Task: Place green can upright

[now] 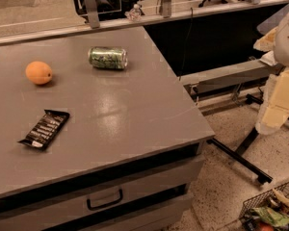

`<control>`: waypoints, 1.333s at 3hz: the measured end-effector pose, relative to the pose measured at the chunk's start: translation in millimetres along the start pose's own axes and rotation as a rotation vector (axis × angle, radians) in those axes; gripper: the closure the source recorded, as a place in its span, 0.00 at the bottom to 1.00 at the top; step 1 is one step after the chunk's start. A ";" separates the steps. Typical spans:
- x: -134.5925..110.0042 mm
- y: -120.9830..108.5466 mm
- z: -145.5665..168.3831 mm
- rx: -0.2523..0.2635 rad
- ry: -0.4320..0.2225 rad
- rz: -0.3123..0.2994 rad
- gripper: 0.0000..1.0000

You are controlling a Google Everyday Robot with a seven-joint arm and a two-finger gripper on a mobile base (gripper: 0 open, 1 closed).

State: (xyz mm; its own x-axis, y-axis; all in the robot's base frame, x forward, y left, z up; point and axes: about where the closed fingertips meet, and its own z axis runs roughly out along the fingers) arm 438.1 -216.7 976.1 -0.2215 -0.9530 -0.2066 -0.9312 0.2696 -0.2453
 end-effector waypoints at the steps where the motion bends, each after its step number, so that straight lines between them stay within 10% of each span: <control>1: 0.0 0.0 0.0 0.000 0.000 0.000 0.00; 4: -97.7 -56.6 -1.8 0.100 -0.167 -0.101 0.00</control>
Offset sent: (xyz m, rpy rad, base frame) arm 0.0201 0.0212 0.0084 0.0161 -0.0344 0.0389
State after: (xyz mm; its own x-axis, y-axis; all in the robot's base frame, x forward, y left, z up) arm 511.9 -139.1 1011.9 -0.0693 -0.9421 -0.3282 -0.9111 0.1938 -0.3637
